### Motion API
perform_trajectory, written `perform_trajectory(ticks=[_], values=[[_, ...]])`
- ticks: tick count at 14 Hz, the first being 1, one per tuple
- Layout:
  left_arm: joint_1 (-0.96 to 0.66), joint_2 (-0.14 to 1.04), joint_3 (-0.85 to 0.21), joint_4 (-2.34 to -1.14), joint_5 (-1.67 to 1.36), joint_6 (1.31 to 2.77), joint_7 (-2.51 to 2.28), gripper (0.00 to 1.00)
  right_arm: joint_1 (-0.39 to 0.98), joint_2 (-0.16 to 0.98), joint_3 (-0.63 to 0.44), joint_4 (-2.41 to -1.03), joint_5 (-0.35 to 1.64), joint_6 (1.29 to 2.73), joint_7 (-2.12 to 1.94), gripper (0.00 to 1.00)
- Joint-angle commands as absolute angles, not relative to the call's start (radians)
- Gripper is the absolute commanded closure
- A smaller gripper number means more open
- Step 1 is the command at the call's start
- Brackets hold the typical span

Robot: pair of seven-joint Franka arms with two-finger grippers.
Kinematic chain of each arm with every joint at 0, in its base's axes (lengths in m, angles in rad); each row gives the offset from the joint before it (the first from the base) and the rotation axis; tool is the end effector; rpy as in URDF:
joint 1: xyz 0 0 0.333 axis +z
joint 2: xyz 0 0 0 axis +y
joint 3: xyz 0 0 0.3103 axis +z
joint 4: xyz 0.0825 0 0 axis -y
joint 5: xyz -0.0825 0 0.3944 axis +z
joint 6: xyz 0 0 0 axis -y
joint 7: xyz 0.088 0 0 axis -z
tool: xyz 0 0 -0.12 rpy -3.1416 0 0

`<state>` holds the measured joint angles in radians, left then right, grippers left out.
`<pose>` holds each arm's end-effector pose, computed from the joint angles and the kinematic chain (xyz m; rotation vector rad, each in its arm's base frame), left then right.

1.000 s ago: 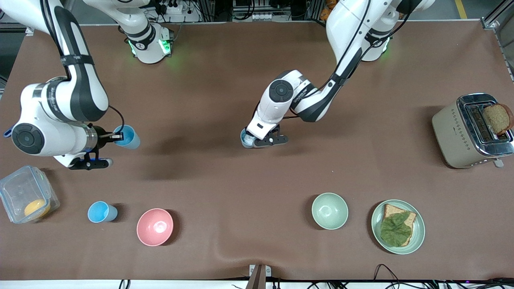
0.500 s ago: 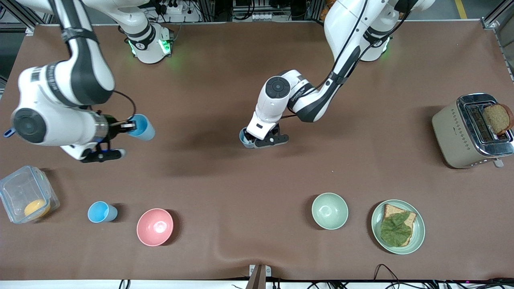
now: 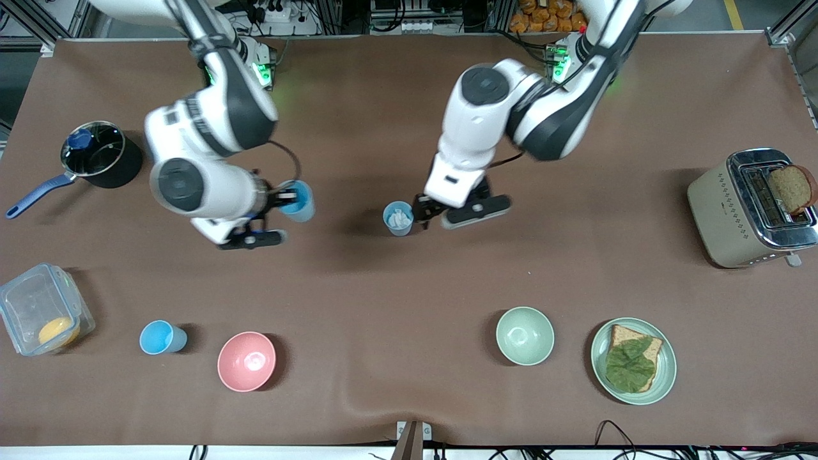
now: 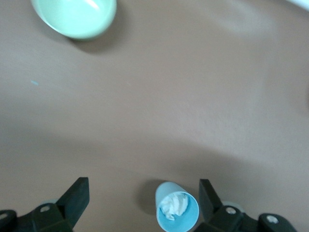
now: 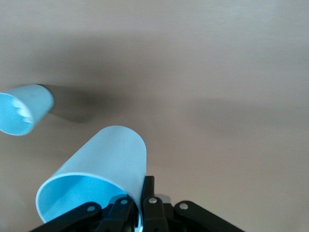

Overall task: Stack blue cups with both arms
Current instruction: 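Set the tissue cup down with the left gripper while the right gripper approaches, then lower the right gripper's cup into the tissue cup while the left gripper withdraws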

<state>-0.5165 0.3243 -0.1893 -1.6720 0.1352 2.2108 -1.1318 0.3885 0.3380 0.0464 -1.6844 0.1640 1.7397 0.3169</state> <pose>0.5301 -0.4286 0.4182 2.9371 0.5550 0.2709 0.5590 0.2760 0.3624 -3.0426 -0.1018 0.5000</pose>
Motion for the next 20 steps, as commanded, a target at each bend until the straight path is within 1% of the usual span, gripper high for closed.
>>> perform_trajectory(ticks=[1, 4, 6, 8, 11, 14, 17, 20], values=[[-0.441, 0.223, -0.193, -1.704, 0.160, 2.102, -1.124, 0.00, 0.463, 0.371, 0.037, -1.675, 0.202, 1.808, 0.426, 1.00], [-0.345, 0.170, -0.193, -1.704, 0.160, 1.990, -0.984, 0.00, 0.534, 0.431, 0.037, -1.666, 0.264, 1.908, 0.552, 1.00], [-0.257, 0.158, -0.195, -1.695, 0.147, 1.941, -0.854, 0.00, 0.578, 0.463, 0.035, -1.664, 0.355, 1.960, 0.616, 1.00], [-0.183, 0.152, -0.196, -1.694, 0.144, 1.889, -0.708, 0.00, 0.609, 0.479, 0.035, -1.657, 0.377, 1.971, 0.676, 1.00], [-0.100, 0.147, -0.196, -1.700, 0.143, 1.845, -0.582, 0.00, 0.615, 0.502, 0.035, -1.617, 0.377, 1.971, 0.707, 1.00], [-0.045, 0.146, -0.198, -1.703, 0.121, 1.845, -0.496, 0.00, 0.618, 0.547, 0.035, -1.602, 0.379, 2.008, 0.709, 1.00], [-0.031, 0.130, -0.192, -1.686, 0.121, 1.845, -0.376, 0.00, 0.617, 0.552, 0.035, -1.601, 0.379, 2.008, 0.709, 1.00], [-0.023, 0.089, -0.192, -1.660, 0.130, 1.763, -0.345, 0.00, 0.618, 0.563, 0.035, -1.601, 0.379, 2.013, 0.709, 1.00]])
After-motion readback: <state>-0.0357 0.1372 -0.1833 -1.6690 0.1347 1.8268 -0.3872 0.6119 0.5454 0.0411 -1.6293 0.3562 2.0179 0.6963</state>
